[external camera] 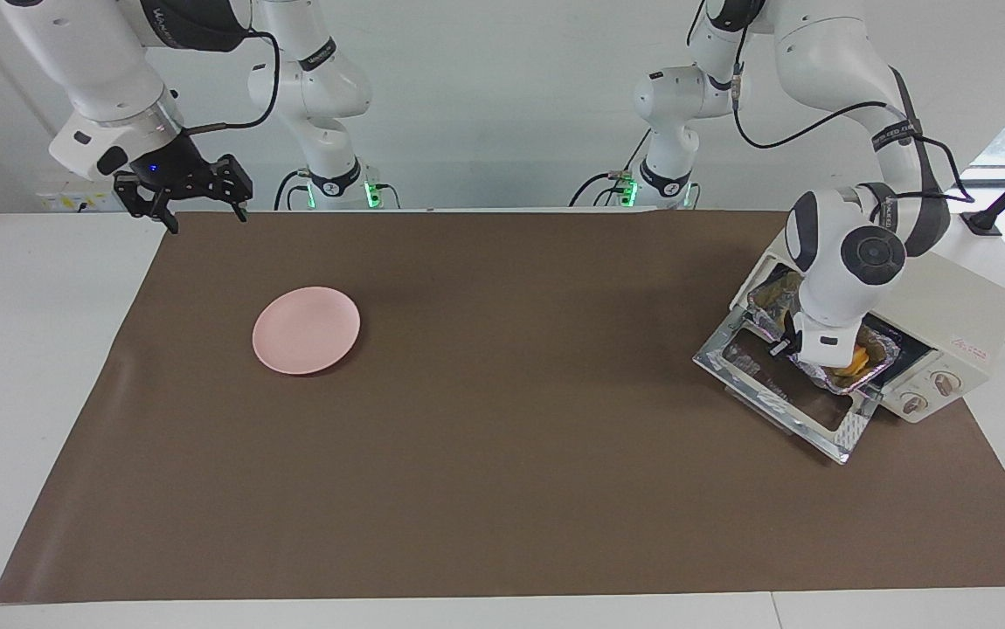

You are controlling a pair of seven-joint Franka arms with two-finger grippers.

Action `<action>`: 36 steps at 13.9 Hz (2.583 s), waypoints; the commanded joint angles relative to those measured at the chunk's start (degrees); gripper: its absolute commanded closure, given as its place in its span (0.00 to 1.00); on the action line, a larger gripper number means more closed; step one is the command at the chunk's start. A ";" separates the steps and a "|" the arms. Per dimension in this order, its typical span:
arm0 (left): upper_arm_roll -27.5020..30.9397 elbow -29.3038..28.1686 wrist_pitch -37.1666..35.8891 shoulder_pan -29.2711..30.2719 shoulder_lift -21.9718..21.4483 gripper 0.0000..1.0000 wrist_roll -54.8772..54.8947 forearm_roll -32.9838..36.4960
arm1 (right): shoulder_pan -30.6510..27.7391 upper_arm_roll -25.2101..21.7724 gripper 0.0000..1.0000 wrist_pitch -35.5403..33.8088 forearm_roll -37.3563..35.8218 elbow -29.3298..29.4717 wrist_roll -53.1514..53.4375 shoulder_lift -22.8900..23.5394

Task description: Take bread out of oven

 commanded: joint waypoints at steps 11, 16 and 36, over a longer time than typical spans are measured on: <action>0.52 21.08 -0.43 -38.34 14.76 1.00 -4.68 -11.20 | -0.65 0.92 0.00 -0.72 -0.50 -0.28 -0.98 -0.81; 0.44 14.48 4.07 -39.58 13.88 1.00 -5.38 -11.46 | -1.18 0.83 0.00 -0.72 -0.50 -0.28 -0.98 -0.81; 1.14 5.27 -31.89 -1.25 -18.01 0.00 25.65 -15.06 | 20.68 1.97 0.00 19.57 3.01 2.60 21.51 15.42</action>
